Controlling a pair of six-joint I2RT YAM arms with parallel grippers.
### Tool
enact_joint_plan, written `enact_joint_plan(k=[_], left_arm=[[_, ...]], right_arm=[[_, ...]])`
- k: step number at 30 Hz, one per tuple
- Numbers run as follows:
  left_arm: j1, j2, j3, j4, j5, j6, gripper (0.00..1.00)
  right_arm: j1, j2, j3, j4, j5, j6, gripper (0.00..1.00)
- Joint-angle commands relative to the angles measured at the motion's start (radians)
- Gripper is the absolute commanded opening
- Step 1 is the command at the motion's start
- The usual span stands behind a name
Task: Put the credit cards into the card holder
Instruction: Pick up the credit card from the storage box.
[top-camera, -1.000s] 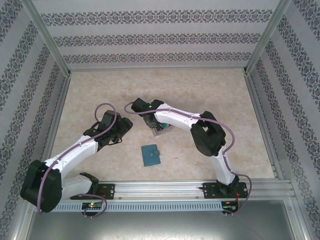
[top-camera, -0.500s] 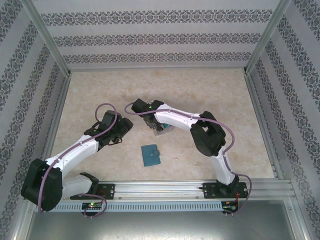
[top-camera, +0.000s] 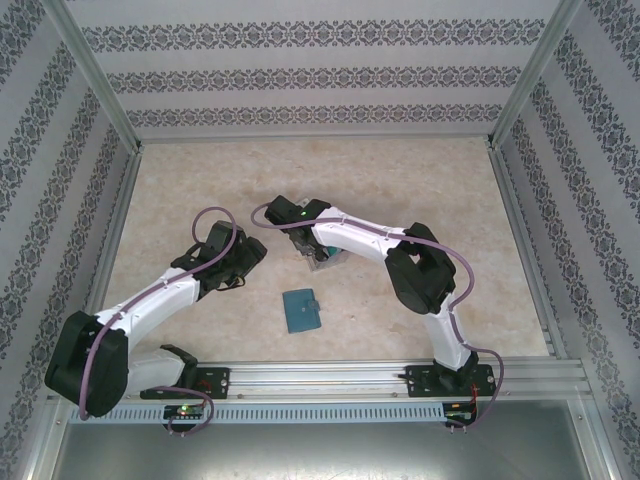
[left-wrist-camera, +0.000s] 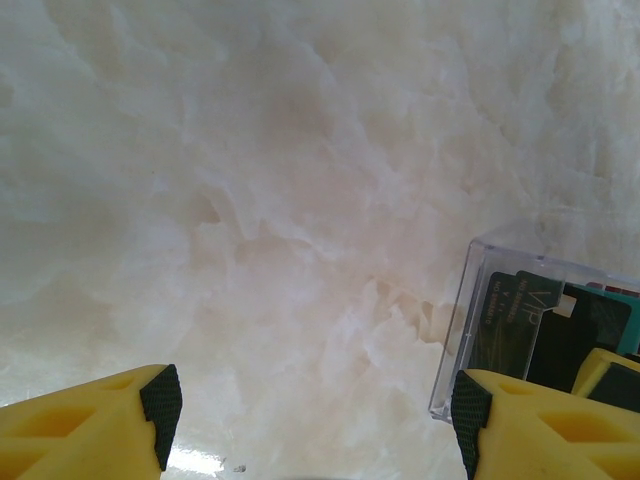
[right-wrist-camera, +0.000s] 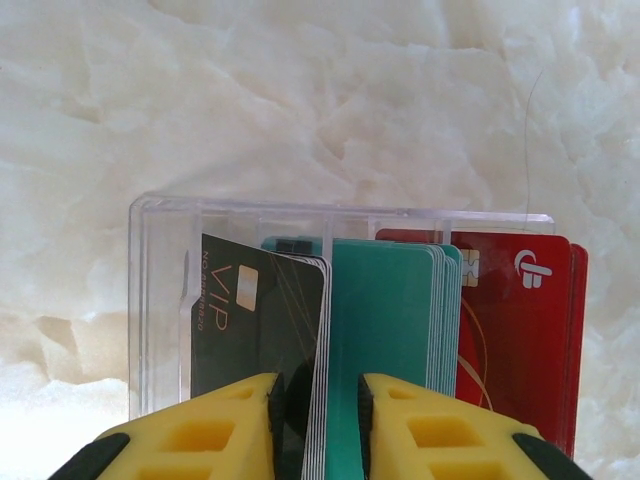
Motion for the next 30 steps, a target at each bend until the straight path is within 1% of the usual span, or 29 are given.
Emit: enact_joint_plan(k=[1, 5, 9, 10, 11, 16, 18, 22, 24, 28, 30], left_arm=[[0.008, 0.011, 0.024, -0.011, 0.009, -0.008, 0.74], [0.008, 0.016, 0.023, -0.01, 0.012, -0.008, 0.74], [0.008, 0.018, 0.025, -0.012, 0.013, -0.005, 0.74], [0.008, 0.02, 0.025, -0.012, 0.014, -0.004, 0.74], [0.008, 0.02, 0.024, -0.013, 0.014, -0.004, 0.74], [0.008, 0.028, 0.025, -0.007, 0.017, -0.007, 0.74], [0.008, 0.031, 0.027, -0.005, 0.018, -0.007, 0.74], [0.007, 0.038, 0.029, -0.004, 0.024, -0.003, 0.74], [0.008, 0.042, 0.032, -0.005, 0.026, -0.001, 0.74], [0.008, 0.042, 0.031, -0.003, 0.026, -0.001, 0.74], [0.008, 0.041, 0.033, 0.0, 0.028, 0.002, 0.74]], right_arm=[[-0.005, -0.032, -0.015, -0.008, 0.018, -0.001, 0.25], [-0.011, -0.026, -0.02, -0.008, -0.019, 0.006, 0.22], [-0.013, -0.025, -0.028, -0.006, -0.014, 0.011, 0.21], [-0.013, -0.026, -0.028, -0.005, -0.012, 0.009, 0.14], [-0.012, -0.03, -0.029, -0.002, -0.011, 0.008, 0.11], [-0.011, -0.035, -0.021, -0.007, 0.015, 0.004, 0.11], [-0.014, -0.039, -0.026, -0.001, 0.008, -0.002, 0.09], [-0.011, -0.041, -0.017, -0.011, 0.003, -0.004, 0.09], [-0.011, -0.051, -0.019, -0.008, 0.001, -0.001, 0.07], [-0.011, -0.073, -0.013, -0.015, -0.032, 0.002, 0.07], [-0.012, -0.095, -0.024, -0.005, -0.052, 0.003, 0.05]])
